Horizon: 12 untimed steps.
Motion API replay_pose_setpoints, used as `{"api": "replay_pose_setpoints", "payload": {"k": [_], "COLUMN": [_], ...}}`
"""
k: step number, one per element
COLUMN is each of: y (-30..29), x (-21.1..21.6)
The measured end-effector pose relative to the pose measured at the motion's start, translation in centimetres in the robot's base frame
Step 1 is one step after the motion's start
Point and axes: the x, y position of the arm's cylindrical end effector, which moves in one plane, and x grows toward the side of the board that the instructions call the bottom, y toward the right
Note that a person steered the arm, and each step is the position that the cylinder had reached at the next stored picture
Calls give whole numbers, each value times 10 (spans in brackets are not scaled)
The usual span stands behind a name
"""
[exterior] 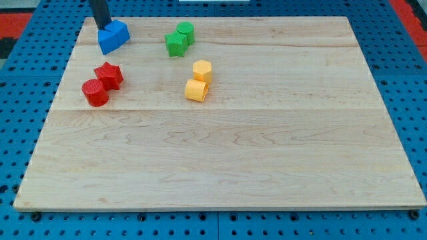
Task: Slide the blue cube abit right and down
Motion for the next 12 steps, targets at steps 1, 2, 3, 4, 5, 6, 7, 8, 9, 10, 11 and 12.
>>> {"api": "replay_pose_setpoints", "payload": {"k": [1,2,3,4,5,6,7,8,9,10,11,12], "y": [0,21,41,43,44,44,48,63,85,85,73,74], "x": [0,0,-1,-1,-1,-2,-17,-17,-14,8,34,18]}}
